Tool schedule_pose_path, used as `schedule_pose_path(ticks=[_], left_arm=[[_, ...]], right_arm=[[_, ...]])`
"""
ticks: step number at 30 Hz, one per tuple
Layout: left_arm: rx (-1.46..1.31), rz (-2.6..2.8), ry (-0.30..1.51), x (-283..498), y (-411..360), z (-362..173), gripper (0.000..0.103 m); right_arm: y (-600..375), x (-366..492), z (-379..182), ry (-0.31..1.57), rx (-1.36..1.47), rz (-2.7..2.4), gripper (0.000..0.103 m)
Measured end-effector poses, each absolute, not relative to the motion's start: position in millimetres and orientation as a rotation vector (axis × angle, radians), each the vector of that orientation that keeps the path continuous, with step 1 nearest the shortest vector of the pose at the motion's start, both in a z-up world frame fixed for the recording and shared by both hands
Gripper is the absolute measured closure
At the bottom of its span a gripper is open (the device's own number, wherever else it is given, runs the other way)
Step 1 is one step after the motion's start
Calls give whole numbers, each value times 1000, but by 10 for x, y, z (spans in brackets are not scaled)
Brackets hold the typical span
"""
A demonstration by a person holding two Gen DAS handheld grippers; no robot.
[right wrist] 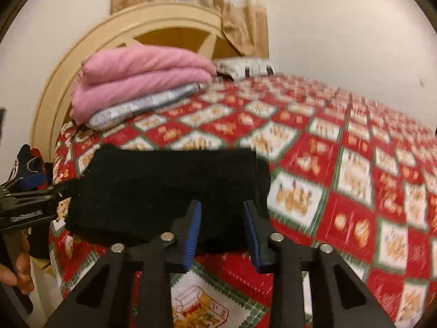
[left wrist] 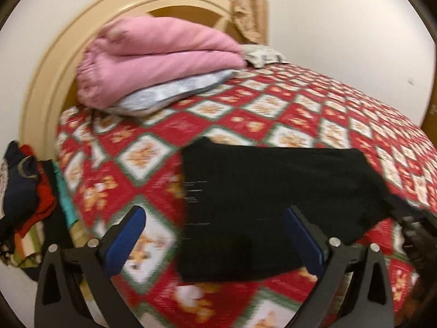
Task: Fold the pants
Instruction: 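Lower the folded pants onto the quilt and open both tools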
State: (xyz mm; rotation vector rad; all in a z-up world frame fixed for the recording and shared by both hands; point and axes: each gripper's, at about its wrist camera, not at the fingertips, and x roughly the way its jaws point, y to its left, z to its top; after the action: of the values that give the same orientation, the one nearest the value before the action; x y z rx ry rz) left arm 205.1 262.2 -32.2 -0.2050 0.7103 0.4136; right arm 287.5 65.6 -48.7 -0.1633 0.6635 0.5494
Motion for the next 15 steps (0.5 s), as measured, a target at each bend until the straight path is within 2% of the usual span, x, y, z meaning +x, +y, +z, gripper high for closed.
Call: schedule_pose_path(ticks=[4, 6, 11, 15], left_arm=[[-158, 366, 691, 2164, 2398, -354, 2], [-155, 358, 719, 2231, 2368, -437, 8], [-240, 354, 818, 2291, 2492, -742, 8], [-254, 340, 801, 2253, 2480, -788, 7]], right_arm=[[589, 3001, -698, 740, -147, 538, 72], [602, 2973, -714, 733, -173, 532, 72], [633, 2922, -786, 701, -194, 521, 72], [623, 2940, -784, 699, -185, 526, 72]])
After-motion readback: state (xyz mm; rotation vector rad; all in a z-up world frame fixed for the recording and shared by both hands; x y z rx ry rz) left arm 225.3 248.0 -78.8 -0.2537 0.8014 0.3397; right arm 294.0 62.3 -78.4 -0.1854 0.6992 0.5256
